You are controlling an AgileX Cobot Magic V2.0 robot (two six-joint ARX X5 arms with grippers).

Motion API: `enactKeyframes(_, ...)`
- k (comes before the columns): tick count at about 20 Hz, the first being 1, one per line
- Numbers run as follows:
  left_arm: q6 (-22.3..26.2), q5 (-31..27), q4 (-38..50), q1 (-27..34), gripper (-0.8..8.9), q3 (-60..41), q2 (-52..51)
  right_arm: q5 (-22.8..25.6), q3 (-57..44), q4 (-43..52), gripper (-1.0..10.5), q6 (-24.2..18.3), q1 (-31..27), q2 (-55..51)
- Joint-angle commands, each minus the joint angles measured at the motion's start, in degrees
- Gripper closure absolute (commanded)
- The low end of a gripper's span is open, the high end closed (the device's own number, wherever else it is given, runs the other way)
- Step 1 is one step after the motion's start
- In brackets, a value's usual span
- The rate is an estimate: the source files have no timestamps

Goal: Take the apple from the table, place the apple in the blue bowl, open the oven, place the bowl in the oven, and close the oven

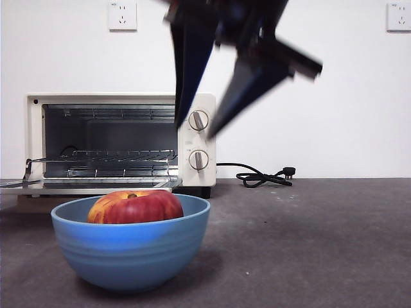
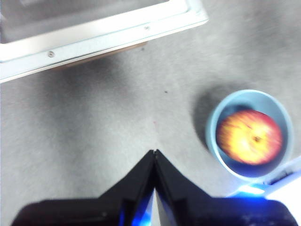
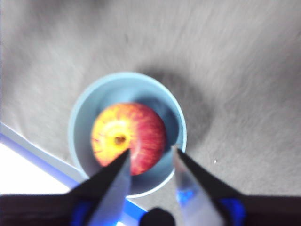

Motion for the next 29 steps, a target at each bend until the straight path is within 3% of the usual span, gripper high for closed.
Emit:
enactKeyframes(1,0.81,0.42,-1.51,-0.24,8.19,-0.48,-6.01,-1.2,0.02,-0.07,7.6,-2.32,-2.43,3.17)
enactKeyframes(7,-1.97,0.44,-4.24,-0.24,8.19,-0.48,-15.5,-1.6,0.04,1.49,7.6,-4.66,-4.61,7.06)
enactKeyframes(14,-2.1,0.44,-6.75,-0.24,8.19,-0.48,-16.52,-3.06,0.04,2.08,7.6,-5.46,-4.59,12.11)
enactKeyframes(17,-2.1,0.44,-6.75,-0.24,8.18,-0.48,-16.46,-6.03,0.04,3.61,7.6,-6.05,-4.57,14.56)
enactKeyframes(21,-1.99,0.42,-6.75,-0.24,8.19,-0.48,-16.44,-6.54,0.04,5.97,9.6,-6.01,-4.37,15.19)
enactKeyframes(27,-1.97,0.42,-6.73,-0.24,8.18,-0.48,-16.44,-6.29,1.68,5.25,9.6,-5.84,-4.07,15.1)
enactKeyframes(29,-1.99,0.42,-6.73,-0.24,8.19,-0.48,-16.44,-3.74,4.9,2.21,9.6,-5.88,-4.07,15.1)
